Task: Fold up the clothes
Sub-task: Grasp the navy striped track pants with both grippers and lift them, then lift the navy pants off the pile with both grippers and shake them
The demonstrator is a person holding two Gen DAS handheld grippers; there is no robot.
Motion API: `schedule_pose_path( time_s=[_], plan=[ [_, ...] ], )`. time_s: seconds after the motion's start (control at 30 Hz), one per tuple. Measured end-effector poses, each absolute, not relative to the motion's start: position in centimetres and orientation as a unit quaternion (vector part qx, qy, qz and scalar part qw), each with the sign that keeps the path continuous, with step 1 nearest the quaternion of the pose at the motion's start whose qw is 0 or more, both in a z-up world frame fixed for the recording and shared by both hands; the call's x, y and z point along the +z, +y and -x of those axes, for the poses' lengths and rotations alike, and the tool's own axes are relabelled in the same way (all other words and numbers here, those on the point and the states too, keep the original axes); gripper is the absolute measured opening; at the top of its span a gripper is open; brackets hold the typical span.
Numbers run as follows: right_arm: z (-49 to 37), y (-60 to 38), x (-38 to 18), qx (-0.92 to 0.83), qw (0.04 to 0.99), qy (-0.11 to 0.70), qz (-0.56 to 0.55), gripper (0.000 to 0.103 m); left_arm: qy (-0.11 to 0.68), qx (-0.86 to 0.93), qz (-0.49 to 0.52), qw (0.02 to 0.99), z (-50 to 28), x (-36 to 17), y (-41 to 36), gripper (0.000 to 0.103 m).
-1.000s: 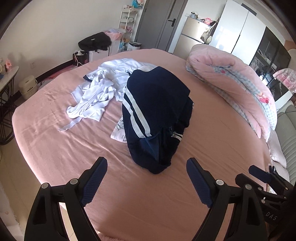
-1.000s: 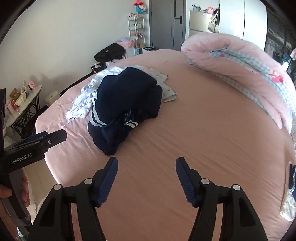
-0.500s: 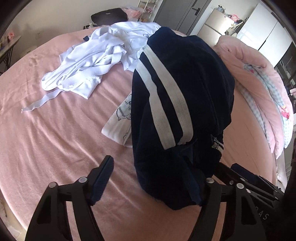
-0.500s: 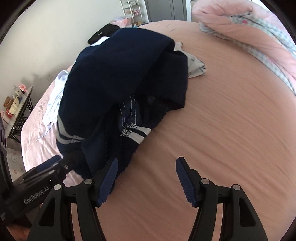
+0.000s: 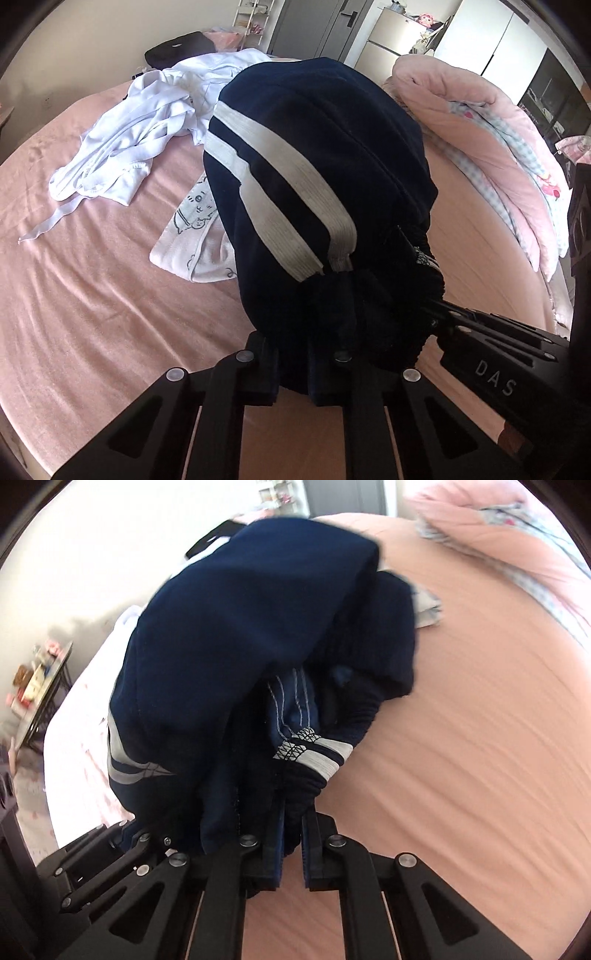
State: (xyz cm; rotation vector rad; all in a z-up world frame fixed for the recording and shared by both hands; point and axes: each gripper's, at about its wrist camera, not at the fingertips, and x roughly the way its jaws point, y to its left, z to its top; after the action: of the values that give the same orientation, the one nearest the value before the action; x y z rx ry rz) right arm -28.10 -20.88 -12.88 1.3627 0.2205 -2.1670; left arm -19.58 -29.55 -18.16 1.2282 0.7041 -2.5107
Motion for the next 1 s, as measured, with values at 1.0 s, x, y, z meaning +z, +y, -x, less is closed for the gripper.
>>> schedule_pose_path(
  time_s=[1.0],
  plan=[
    [7.7, 16.4, -8.7, -0.837, 0.147, -0.039, -0.527, 0.007, 0.126, -0.852, -0.496, -0.115, 3.5, -14.7, 10.9, 0.009]
  ],
)
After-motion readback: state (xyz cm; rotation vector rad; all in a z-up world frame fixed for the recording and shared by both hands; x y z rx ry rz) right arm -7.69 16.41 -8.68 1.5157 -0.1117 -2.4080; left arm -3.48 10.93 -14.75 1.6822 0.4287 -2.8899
